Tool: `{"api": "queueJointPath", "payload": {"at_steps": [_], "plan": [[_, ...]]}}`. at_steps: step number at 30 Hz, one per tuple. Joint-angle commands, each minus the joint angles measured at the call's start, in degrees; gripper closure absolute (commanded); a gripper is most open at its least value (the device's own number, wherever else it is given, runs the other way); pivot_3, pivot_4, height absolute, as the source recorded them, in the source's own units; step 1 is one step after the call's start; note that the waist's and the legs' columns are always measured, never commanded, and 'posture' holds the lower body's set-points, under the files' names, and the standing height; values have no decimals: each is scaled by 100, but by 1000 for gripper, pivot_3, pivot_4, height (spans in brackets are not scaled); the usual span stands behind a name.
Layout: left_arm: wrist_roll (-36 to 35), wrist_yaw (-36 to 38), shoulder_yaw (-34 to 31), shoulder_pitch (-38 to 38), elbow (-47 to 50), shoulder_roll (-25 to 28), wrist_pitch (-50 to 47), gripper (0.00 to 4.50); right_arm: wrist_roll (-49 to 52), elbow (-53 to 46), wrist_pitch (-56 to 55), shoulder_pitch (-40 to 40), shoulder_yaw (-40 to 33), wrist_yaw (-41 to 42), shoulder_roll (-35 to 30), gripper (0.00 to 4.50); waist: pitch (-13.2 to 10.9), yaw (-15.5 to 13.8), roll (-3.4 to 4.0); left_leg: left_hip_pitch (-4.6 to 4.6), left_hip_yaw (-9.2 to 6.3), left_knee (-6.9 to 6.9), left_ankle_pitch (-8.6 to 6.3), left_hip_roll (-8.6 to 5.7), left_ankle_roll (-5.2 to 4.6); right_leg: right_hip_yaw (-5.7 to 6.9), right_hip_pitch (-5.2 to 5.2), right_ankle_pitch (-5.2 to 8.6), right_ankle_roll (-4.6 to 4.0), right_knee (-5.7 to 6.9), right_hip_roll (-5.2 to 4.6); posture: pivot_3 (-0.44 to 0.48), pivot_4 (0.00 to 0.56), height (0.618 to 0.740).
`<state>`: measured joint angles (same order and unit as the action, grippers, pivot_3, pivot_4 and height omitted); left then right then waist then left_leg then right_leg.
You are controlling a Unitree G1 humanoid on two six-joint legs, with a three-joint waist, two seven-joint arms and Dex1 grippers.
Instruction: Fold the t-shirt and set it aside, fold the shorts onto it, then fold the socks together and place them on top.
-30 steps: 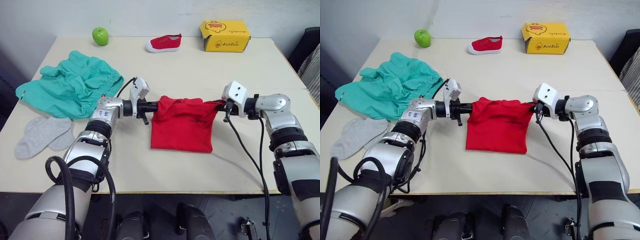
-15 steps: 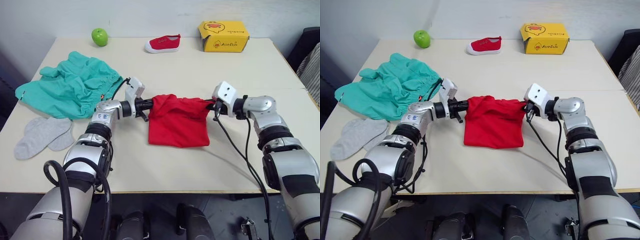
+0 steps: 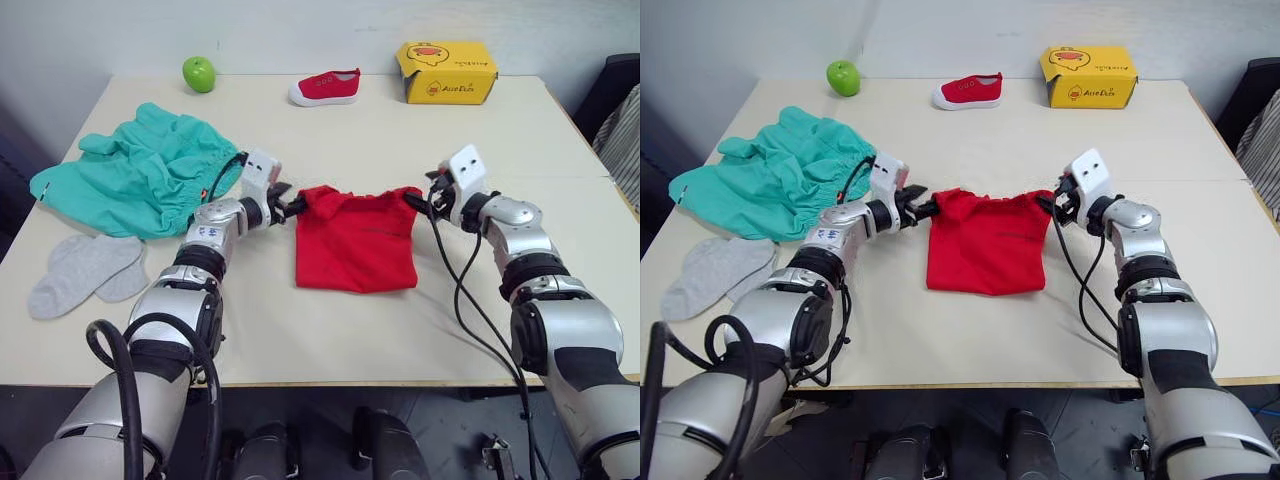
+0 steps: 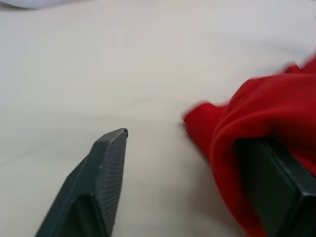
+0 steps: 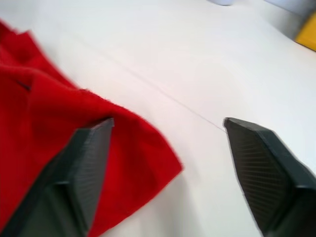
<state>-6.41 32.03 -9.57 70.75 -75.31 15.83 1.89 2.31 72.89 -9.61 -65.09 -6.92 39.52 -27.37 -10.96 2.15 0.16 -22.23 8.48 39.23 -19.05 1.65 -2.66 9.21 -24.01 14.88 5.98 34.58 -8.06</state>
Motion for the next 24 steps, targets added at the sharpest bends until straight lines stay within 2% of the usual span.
{"api": "queueJointPath", "payload": {"at_steps": [1, 5, 6, 7, 9, 11, 14, 16, 20, 23, 24], "plan": [[-153, -152, -264, 233, 60, 3, 2, 419, 221, -170, 36, 61, -252, -16, -138, 54, 0, -1, 0, 0, 1, 0, 0, -1, 0, 0, 0, 0, 0, 0, -1, 0, 150, 740], [91, 109, -111, 125, 145, 156, 208, 419, 507, -779, -476, 548, -399, 875, -279, 54, 0, -16, 0, 1, 2, -1, 0, -4, 0, 1, 0, 0, 0, 1, 0, 0, 150, 740], [264, 287, 65, 44, 202, 229, 405, 252, 580, -1049, -564, 737, -373, 1215, -317, 17, 0, -10, 0, 1, 3, -1, 0, -4, 0, 0, 0, 0, 0, 1, 0, 0, 150, 740], [396, 507, 213, -67, 290, 313, 695, 70, 701, -1467, -763, 1017, -336, 1623, -350, 0, 0, -2, 0, 2, 6, -4, 0, -6, 0, 0, 0, 0, 0, 0, 1, 0, 150, 740], [488, 1006, 369, -274, 473, 441, 1135, 33, 943, -2397, -794, 1625, -210, 2327, -429, 0, 0, -1, 0, 4, 10, -7, 0, -9, 0, 0, 0, 0, 0, -2, 3, 0, 150, 740], [376, 1576, 382, -490, 713, 510, 1561, 33, 1117, -3298, -992, 2214, -85, 2794, -487, 0, 0, -3, 0, 5, 10, -6, 0, -9, 2, -1, -1, 0, 0, -1, 6, 0, 150, 740], [22, 3390, 699, -1451, 1936, 668, 2231, 33, 1233, -4928, -1177, 3442, 242, 3252, -620, 0, 3, -11, 4, 6, 11, -1, 1, -4, 3, -5, -1, 0, 0, 2, 6, 0, 150, 740], [-18, 3850, 962, -2096, 2742, 761, 2433, 33, 1112, -5434, -1523, 3952, 413, 3282, -656, 0, 3, -21, 4, 15, 10, -2, -3, 0, 9, -8, -1, 2, -3, 9, 7, 0, 150, 740], [168, 3584, 1303, -2939, 3839, 702, 2390, 33, 604, -5258, -2325, 4166, 651, 2980, -651, 0, 2, -35, 5, 15, 19, 22, -1, 1, 5, -20, 0, 2, -3, 20, 5, 0, 150, 740], [747, 2785, 1597, -3221, 4142, 539, 2498, 33, -159, -4618, -3074, 3883, 788, 2314, -668, 0, 2, -70, 5, 15, 12, 57, -1, 6, 3, -21, 3, 2, -5, 48, -2, 0, 150, 740], [927, 2476, 1659, -3235, 4144, 481, 2493, 0, -322, -4425, -3205, 3762, 810, 2106, -665, 286, 2, -80, 5, 16, 9, 65, -1, 5, 2, -19, 7, 2, -6, 53, -6, 0, 150, 740]]}}
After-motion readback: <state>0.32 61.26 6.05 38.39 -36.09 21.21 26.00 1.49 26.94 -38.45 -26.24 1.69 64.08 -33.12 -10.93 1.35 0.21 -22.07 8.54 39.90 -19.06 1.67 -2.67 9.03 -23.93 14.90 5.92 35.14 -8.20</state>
